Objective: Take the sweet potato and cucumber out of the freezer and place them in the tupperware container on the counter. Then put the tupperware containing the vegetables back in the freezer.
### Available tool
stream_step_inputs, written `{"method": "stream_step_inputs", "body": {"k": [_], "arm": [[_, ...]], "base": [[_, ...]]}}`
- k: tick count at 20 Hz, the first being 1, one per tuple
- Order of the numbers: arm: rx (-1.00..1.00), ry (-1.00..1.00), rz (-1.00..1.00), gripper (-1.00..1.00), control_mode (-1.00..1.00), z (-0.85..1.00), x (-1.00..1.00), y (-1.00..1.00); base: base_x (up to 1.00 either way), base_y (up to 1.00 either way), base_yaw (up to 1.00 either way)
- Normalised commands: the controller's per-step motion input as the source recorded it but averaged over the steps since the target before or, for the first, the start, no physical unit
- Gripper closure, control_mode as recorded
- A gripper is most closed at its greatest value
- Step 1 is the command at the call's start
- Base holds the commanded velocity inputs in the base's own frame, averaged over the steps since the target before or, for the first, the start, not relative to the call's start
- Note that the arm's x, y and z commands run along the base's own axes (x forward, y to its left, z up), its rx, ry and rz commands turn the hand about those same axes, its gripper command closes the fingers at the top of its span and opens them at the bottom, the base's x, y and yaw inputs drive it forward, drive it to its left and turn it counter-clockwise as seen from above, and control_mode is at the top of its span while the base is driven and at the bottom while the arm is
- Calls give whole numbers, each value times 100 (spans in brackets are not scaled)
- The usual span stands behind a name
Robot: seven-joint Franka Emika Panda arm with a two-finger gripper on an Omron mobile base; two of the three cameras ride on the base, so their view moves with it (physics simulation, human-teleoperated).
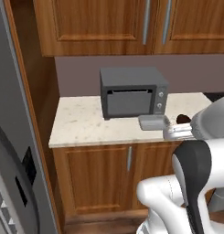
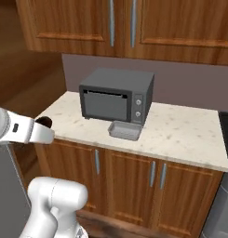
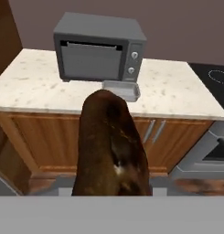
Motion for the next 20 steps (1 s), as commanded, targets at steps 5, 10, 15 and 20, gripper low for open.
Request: {"method": "stream_step_inputs", "body": {"k": [5,10,15,20], "arm": [[0,0,0,100,100,0,0,0],[9,22,6,100,-100,-9,61,-8],[12,32,13,100,-100,-63,100,-42],[0,23,19,100,-100,-69,94,-21]], "base": [[82,-36,7],[15,-1,1],[0,0,0],[0,0,0]]}}
